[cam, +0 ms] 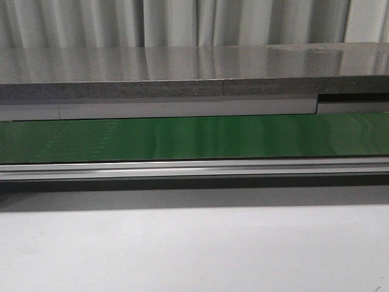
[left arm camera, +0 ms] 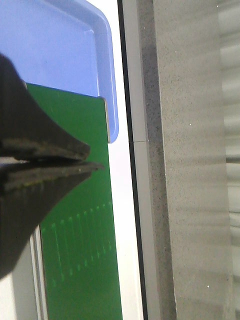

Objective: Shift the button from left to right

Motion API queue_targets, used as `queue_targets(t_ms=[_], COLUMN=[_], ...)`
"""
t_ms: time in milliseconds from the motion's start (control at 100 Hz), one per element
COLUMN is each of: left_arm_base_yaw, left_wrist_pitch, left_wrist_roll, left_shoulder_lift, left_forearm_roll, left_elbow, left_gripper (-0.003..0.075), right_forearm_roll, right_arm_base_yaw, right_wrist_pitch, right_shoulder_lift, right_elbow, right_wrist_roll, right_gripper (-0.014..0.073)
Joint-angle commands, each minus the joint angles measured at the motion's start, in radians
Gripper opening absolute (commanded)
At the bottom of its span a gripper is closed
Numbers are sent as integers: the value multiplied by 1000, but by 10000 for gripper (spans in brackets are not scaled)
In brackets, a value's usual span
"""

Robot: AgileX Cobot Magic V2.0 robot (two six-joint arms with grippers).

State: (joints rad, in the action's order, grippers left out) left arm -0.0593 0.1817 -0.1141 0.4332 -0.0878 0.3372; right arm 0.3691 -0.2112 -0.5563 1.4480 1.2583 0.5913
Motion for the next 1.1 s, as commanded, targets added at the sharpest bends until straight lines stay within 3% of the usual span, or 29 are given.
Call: queue_targets(t_ms=[0,210,580,800,1090], left_arm_base_yaw=[-8,-8,-8,-8,-8], left_wrist_pitch=[-88,-88,-88,-88,-88], left_wrist_roll=[0,0,0,0,0], left_shoulder_lift=[4,4,4,4,4], left_forearm_roll=[-10,-10,-10,-10,-10], left_elbow=[29,29,29,29,29], left_gripper=[-20,-20,-20,-20,-20], right_forearm_roll=[-23,-23,-6,57,62], right_arm_base_yaw=[20,67,94,94,94], right_wrist_pitch=[114,195,213,185,86], right_shoulder_lift=[-91,-211,-482,-665,-828], right_elbow=[-30,-193,-472,-604,-660], right_wrist_roll=[-59,-76,-82,-88,-88], right_gripper=[445,445,445,445,445])
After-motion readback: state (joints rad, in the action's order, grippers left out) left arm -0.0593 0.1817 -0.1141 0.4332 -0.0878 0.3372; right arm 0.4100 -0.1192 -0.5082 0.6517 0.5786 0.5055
